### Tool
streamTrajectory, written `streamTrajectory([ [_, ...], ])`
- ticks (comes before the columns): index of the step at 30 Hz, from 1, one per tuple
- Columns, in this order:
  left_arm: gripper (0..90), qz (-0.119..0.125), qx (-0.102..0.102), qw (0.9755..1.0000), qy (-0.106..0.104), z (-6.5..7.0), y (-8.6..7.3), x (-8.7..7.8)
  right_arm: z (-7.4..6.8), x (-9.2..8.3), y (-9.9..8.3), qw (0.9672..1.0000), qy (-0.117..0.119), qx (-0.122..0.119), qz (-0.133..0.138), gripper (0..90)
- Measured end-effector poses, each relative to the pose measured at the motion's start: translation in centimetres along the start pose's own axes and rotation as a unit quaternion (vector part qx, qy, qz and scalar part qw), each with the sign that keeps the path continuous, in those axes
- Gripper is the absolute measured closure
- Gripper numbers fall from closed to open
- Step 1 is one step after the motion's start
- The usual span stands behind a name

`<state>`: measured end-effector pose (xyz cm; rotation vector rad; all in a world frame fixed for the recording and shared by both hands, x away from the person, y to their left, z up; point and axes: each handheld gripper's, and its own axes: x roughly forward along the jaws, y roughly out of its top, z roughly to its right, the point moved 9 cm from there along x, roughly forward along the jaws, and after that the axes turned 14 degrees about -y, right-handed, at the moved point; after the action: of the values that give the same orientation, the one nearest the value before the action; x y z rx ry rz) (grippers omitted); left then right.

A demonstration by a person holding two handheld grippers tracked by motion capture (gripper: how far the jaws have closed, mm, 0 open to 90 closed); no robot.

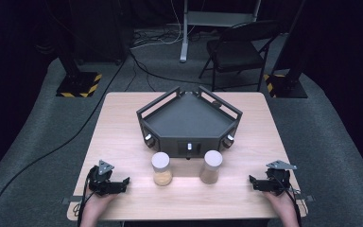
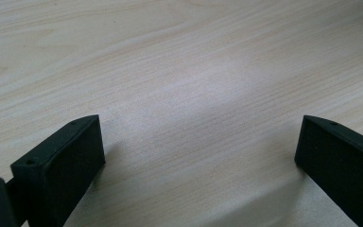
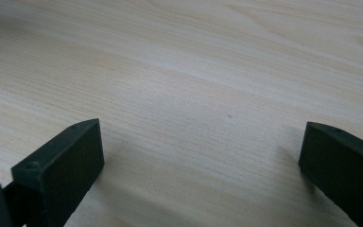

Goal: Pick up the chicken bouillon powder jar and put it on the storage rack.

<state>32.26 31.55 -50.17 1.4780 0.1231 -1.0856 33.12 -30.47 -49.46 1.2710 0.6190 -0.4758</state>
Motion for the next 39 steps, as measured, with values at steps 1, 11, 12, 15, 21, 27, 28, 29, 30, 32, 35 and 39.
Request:
streamTrajectory([
  [1, 1.8, 0.0, 0.0, 1.0, 0.0, 0.0, 0.0, 0.0, 0.0, 0.0, 0.0, 1.0, 0.0, 0.0, 0.0, 0.0],
  [11, 1.8, 0.0, 0.0, 1.0, 0.0, 0.0, 0.0, 0.0, 0.01, 0.02, 0.02, 1.0, 0.005, -0.005, 0.001, 0.0],
  [12, 1.8, 0.0, 0.0, 1.0, 0.0, 0.0, 0.0, -0.01, 0.01, -0.01, 0.0, 1.0, 0.004, -0.004, 0.0, 0.0],
  [15, 1.8, 0.0, 0.0, 1.0, 0.0, 0.02, 0.0, -0.01, 0.01, 0.0, 0.0, 1.0, 0.003, -0.003, 0.0, 0.0],
  [21, 1.8, 0.0, -0.001, 1.0, 0.0, 0.01, -0.01, -0.01, 0.01, -0.01, 0.0, 1.0, 0.001, -0.002, 0.0, 0.0],
  [27, 1.8, 0.0, -0.001, 1.0, 0.0, 0.01, -0.01, -0.01, 0.01, 0.0, 0.0, 1.0, 0.001, -0.002, 0.0, 0.0],
  [28, 1.8, 0.0, -0.001, 1.0, 0.0, 0.01, -0.01, -0.01, 0.01, -0.01, 0.0, 1.0, 0.001, -0.002, 0.0, 0.0],
  [29, 1.8, 0.0, -0.001, 1.0, 0.0, 0.01, -0.01, -0.01, 0.01, -0.01, 0.0, 1.0, 0.001, -0.002, 0.0, 0.0],
  [30, 1.8, 0.0, -0.001, 1.0, 0.0, 0.02, -0.01, -0.01, 0.01, 0.0, -0.01, 1.0, 0.001, -0.002, 0.0, 0.0],
  [32, 1.8, 0.0, -0.001, 1.0, 0.0, 0.02, -0.01, -0.01, 0.01, -0.01, -0.01, 1.0, 0.001, -0.002, 0.0, 0.0],
  [35, 1.8, 0.0, -0.001, 1.0, 0.0, 0.01, 0.0, -0.02, 0.01, -0.01, 0.0, 1.0, 0.001, -0.002, 0.0, 0.0],
  [39, 1.8, 0.0, -0.001, 1.0, 0.0, 0.01, 0.0, -0.01, 0.01, 0.0, 0.0, 1.0, 0.001, -0.002, 0.0, 0.0],
])
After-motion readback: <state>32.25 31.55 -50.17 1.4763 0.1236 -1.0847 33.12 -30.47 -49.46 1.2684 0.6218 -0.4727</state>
